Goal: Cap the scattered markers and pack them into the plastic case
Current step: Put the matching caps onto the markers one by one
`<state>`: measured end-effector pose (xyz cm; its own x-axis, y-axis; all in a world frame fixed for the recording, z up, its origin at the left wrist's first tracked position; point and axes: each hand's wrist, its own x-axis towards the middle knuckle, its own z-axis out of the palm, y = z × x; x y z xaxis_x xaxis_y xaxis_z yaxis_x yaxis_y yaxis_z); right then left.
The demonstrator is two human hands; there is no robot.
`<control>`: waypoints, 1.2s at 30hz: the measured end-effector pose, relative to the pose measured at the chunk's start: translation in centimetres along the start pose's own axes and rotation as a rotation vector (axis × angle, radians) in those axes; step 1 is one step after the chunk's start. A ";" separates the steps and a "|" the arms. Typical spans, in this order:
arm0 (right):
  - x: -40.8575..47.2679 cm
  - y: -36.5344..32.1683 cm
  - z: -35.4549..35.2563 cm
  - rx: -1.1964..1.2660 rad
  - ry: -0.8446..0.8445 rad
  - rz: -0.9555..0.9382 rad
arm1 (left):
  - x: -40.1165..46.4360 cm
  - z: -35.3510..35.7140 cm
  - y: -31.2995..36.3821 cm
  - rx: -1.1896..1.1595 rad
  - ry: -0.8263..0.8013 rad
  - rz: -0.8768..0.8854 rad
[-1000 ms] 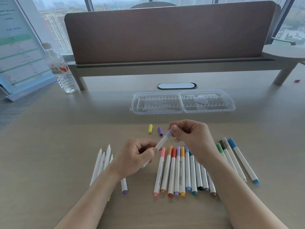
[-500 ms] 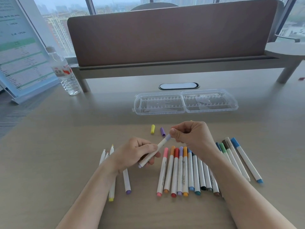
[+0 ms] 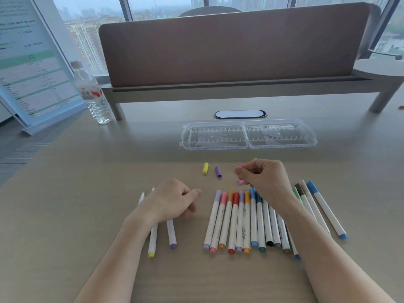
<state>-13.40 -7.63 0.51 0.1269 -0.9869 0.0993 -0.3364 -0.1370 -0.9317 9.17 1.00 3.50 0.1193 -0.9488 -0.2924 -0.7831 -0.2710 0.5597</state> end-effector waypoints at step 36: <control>3.8 -2.0 3.5 -0.565 -0.157 -0.063 | 2.5 0.7 -1.3 -0.479 0.338 0.121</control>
<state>-9.00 -10.78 1.50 0.2847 -0.9570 0.0549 -0.7635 -0.2610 -0.5908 10.09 -0.89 1.52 0.2959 -0.9551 0.0143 -0.4505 -0.1263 0.8838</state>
